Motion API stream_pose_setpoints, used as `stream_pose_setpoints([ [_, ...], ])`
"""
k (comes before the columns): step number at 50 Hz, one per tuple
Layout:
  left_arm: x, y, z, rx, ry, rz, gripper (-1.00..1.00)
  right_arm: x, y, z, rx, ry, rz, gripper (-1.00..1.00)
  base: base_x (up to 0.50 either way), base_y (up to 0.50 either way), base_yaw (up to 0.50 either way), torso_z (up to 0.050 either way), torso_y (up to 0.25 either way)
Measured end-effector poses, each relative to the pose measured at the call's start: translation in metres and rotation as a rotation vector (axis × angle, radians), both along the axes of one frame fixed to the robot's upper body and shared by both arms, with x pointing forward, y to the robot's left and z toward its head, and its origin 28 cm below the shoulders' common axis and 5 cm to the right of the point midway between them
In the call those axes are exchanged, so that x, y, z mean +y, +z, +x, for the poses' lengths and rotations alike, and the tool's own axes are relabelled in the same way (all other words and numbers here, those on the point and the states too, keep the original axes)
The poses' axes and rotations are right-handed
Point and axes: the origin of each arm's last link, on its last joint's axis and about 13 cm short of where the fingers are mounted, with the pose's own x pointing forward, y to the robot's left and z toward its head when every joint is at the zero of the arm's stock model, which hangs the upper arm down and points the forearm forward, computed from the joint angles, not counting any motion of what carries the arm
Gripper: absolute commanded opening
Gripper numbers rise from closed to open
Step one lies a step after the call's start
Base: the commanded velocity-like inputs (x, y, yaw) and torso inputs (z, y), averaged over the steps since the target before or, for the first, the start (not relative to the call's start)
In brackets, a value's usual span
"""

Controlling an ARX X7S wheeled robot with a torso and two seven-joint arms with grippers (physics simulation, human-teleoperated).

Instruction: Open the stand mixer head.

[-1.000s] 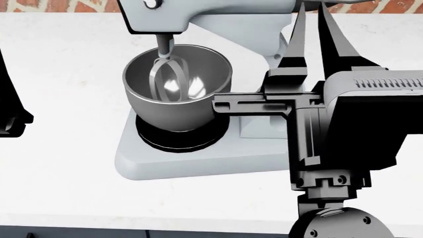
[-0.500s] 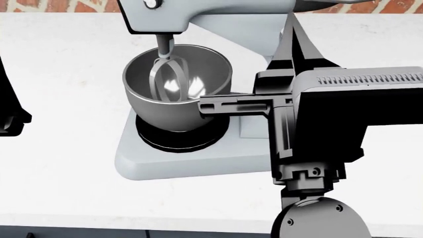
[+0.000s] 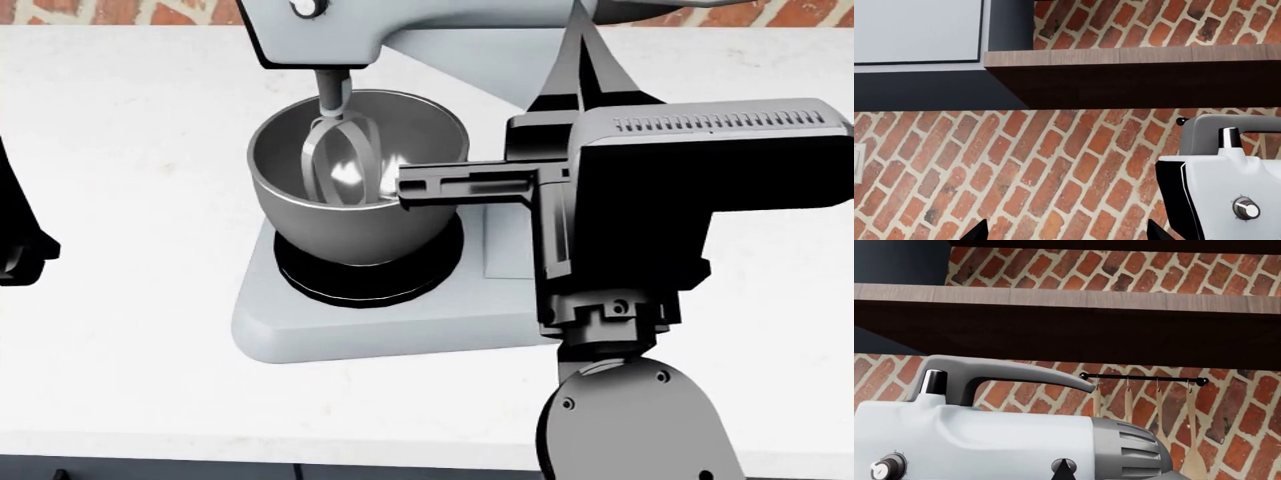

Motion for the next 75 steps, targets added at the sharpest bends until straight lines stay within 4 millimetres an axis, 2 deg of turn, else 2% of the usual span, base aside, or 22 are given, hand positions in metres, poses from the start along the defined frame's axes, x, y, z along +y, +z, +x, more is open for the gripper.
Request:
stream_pose_setpoints([
  [75, 0.005, -0.010, 0.004, 0.023, 0.014, -0.017, 1.00, 0.005, -0.007, 0.044, 0.008, -0.058, -0.040, -1.00, 0.00, 0.00, 0.00, 0.000, 0.000],
])
